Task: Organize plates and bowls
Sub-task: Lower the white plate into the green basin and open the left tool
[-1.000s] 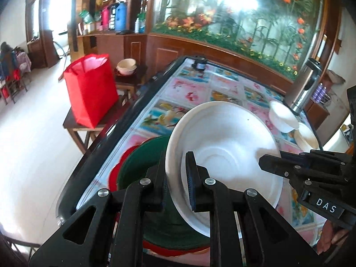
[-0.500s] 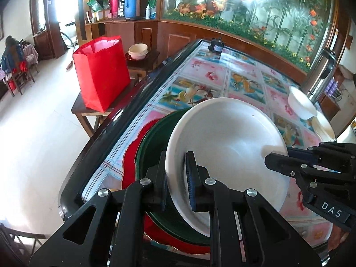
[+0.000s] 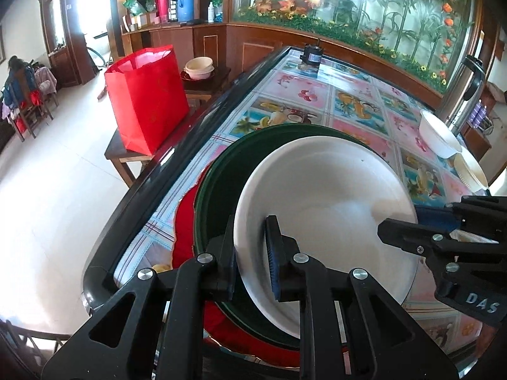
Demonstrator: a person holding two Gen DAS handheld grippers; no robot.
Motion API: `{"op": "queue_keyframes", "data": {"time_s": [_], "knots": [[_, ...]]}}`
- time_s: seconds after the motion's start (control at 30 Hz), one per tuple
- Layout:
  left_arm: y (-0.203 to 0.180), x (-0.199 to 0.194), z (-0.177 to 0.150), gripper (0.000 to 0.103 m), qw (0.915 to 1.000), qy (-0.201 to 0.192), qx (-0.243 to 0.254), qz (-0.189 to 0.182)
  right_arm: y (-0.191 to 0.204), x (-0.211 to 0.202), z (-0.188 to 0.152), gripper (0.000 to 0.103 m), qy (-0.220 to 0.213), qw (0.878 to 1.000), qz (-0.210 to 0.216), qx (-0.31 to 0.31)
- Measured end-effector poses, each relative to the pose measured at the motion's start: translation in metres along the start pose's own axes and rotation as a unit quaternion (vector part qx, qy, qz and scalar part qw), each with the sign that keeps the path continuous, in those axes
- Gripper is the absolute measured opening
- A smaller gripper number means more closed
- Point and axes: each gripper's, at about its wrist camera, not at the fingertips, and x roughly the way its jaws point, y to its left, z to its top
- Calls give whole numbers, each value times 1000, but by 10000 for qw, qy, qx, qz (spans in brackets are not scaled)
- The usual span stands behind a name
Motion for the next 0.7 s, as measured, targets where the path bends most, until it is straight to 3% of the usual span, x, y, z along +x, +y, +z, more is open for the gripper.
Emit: {"op": "queue_keyframes", "data": {"time_s": [0.17,0.33,0.37,0.57,0.7], "knots": [[0,-1,0,16,9998,-93,-147,-44,1,-6,2,33,-194,9998,74,78],[0,-3,3,17,9994,-236,-113,226,2,0,3,45,-210,9997,90,94],[0,-3,3,21,9993,-251,-116,264,2,1,3,47,-223,9997,61,100],[2,-7,4,24,9986,-383,-206,305,1,-4,2,47,-412,9990,103,161],[3,-21,5,26,9968,-660,-319,322,-3,-23,-4,50,-773,9968,-130,138]]}}
